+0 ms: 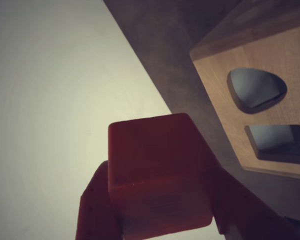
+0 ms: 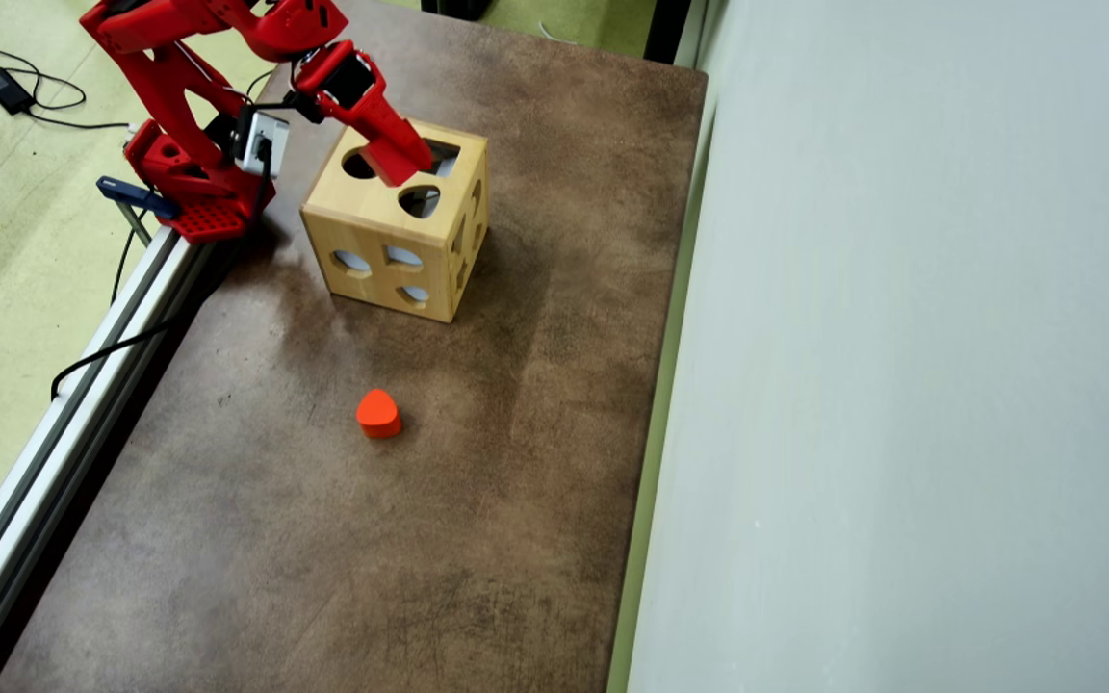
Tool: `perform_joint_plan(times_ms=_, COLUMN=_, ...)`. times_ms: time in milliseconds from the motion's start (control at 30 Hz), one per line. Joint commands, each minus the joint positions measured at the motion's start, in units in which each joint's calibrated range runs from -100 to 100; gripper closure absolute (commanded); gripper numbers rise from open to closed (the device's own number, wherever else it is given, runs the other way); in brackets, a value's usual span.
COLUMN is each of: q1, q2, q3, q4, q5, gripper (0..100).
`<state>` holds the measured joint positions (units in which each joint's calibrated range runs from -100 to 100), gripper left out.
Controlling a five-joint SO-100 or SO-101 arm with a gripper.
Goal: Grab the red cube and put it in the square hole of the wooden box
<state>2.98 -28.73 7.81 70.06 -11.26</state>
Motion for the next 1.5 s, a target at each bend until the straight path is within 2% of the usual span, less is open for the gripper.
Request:
perform_joint_plan(times_ms=0, q1=-2.5, q2=-2.5, q3=-2.9, q4=0.0, q5=0.5, gripper=97)
perform_joint_plan(times_ms=133, q1=-5.1, q2=-2.4, q3=-3.2, q4=0.0, q5=0.9, gripper=97)
perform_joint_plan(times_ms=267, q1=-8.3, q2=-2.4, q3=-2.4, q4=0.0, q5=6.8, gripper=97)
perform_joint_plan(times_ms=367, q1=-11.0, q2=-2.4, q3=-2.4, q4=0.1, q5=9.1, gripper=97)
perform_joint_plan(times_ms=633, q1=-12.3, q2=-1.5, q3=-3.2, q4=11.1, q5=8.6, gripper=97)
perform_joint_plan(times_ms=933, q1=-11.5, q2=7.5, q3=-4.0, q4=12.1, q5=8.5, gripper=97)
perform_joint_plan(times_ms=1133, q1=-12.3, q2=12.0, q3=-12.2, q4=12.5, q5=6.4, gripper=97)
perform_joint_plan(times_ms=1467, q1=-12.3, q2=18.3, q3=-15.1, q4=17.5, q5=5.7, gripper=97)
